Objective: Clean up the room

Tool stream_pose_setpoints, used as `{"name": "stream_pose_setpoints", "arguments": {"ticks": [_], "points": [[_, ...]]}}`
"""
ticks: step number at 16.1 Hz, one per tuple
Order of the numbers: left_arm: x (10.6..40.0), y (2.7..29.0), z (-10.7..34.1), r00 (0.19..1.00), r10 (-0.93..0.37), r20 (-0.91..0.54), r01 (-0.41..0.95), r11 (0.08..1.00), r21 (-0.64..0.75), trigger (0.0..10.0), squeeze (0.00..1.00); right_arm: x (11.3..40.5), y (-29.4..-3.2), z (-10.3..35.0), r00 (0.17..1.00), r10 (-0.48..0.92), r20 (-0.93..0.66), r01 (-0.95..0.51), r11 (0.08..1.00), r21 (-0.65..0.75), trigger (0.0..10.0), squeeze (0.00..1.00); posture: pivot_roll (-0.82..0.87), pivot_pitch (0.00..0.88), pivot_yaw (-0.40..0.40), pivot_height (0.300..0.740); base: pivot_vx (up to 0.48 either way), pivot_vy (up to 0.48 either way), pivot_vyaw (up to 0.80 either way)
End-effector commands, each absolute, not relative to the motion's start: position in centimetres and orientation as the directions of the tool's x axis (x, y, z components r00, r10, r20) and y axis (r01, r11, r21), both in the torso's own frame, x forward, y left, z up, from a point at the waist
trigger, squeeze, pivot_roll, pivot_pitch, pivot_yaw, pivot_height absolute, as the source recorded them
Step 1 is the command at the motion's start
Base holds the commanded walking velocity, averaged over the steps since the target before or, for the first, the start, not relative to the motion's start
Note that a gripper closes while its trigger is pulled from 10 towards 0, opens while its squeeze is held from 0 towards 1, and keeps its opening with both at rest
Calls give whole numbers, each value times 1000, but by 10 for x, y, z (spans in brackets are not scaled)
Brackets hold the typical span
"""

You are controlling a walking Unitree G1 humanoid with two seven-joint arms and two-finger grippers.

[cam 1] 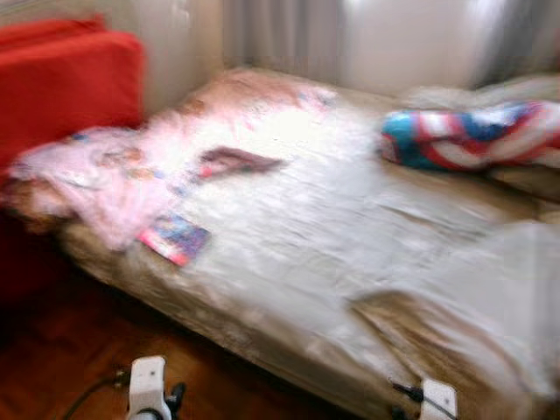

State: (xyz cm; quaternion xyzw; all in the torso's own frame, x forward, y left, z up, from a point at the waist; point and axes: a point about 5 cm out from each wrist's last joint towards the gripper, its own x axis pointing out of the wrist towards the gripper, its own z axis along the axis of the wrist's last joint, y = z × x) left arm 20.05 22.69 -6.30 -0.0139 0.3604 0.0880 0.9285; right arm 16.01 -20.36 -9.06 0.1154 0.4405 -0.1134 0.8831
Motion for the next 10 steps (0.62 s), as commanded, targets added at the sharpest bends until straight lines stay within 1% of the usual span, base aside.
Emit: {"name": "stream_pose_setpoints", "arguments": {"ticks": [1,7,9,10], "points": [[199,228,-64,715,157,-681,-176,983,43,10000,0,158,-204,-92,577,-97,-811,298,949,99,10000,0,53,70,-23,740,0,0,-681],[199,229,-64,716,155,-681,-165,985,51,10000,0,171,-206,-86,590,-98,-801,294,951,100,10000,0,54,63,-15,740,0,0,-676],[200,230,-63,716,154,-681,-157,986,58,10000,0,182,-202,-82,601,-94,-794,289,951,106,10000,0,54,60,-12,740,0,0,-675],[200,230,-63,717,153,-680,-149,987,65,10000,0,183,-201,-82,602,-93,-793,288,952,107,10000,0,55,59,-11,740,0,-428,-675]]}}
